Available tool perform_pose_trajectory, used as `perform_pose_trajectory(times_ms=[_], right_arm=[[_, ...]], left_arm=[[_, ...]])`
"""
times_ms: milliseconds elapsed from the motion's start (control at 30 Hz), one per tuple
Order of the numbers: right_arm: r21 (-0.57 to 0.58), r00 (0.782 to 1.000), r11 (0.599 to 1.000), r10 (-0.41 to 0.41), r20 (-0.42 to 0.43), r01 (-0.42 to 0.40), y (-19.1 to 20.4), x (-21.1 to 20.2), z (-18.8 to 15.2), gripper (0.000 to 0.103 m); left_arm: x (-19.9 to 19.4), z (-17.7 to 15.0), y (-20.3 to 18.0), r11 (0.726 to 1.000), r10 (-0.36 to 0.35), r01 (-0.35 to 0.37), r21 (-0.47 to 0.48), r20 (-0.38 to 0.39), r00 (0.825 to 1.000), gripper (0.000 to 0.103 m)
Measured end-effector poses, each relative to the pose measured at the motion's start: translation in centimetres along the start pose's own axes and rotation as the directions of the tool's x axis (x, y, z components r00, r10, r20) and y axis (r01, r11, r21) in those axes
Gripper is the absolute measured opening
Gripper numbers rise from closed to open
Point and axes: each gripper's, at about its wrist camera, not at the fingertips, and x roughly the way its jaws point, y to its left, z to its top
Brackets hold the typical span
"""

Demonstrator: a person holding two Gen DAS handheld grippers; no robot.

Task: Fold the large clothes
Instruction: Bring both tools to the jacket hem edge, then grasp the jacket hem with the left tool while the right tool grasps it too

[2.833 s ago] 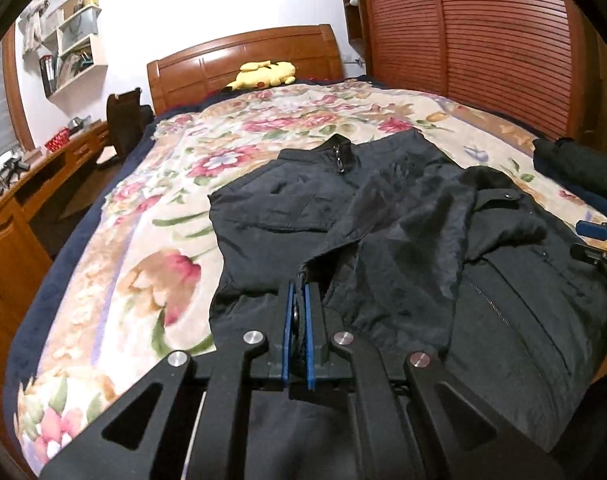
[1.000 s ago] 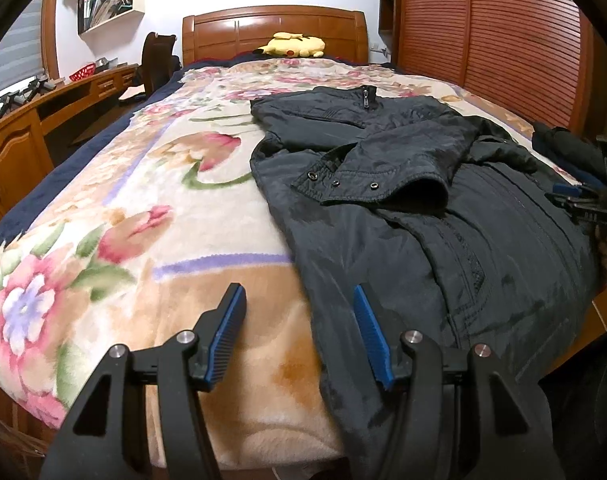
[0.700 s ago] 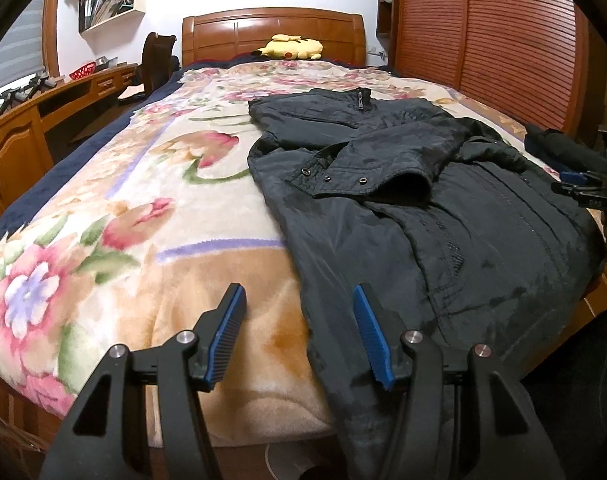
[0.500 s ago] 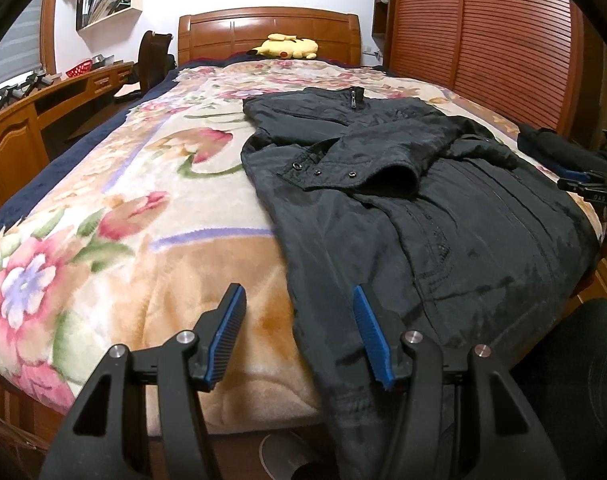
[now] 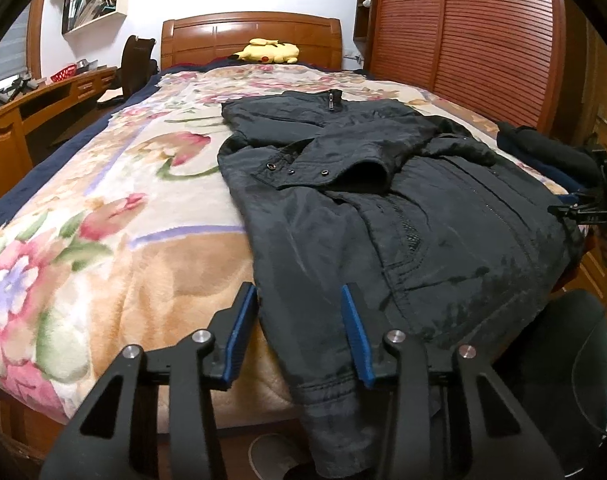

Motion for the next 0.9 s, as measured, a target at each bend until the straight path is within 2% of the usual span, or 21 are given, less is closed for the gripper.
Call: perform_pose_trajectory(times_ms=[333, 400, 433, 600, 700, 767, 900], right_arm=[[0.030, 0.998, 0.998, 0.049, -0.027, -0.048, -0.3, 0.0, -1.2, 0.061], [0.038, 0.998, 0.997, 0.063, -0.025, -0.062, -0.2, 0.0, -1.3, 0.053], [0.037, 0.997, 0.997, 0.072, -0.022, -0.071, -0.1, -0.1, -1.3, 0.049], [-0.014, 0.999, 0.999, 0.049, 0.010, -0.049, 0.8, -1.0, -1.0, 0.017], [-0.012, 0.996, 0.998, 0.059, 0.066, -0.058, 0.7, -2.3, -0.4, 0.008], [-0.009, 0.989, 0.996, 0.084, 0.121, -0.083, 0.7, -3.6, 0.4, 0.006], [-0.003, 0.974, 0.997, 0.081, 0.211, -0.082, 0.8, -6.0, 2.6, 0.005]], left_arm=[[-1.2, -2.2, 0.0, 0.999, -0.016, 0.015, -0.034, -0.007, 1.000, 0.040], [-1.4, -2.5, -0.1, 0.999, -0.032, 0.032, -0.033, -0.006, 0.999, 0.027], [-1.5, -2.5, -0.2, 0.999, -0.040, 0.040, -0.037, -0.004, 0.999, 0.025], [-2.7, -1.7, -0.8, 0.999, -0.028, 0.029, -0.028, 0.030, 0.999, 0.007], [-4.2, -0.4, -1.2, 0.999, -0.033, 0.035, -0.028, 0.084, 0.996, 0.004], [-5.5, 1.0, -1.3, 0.999, -0.034, 0.038, -0.027, 0.130, 0.991, 0.003], [-7.5, 3.9, -1.8, 0.999, -0.031, 0.035, -0.015, 0.202, 0.979, 0.003]])
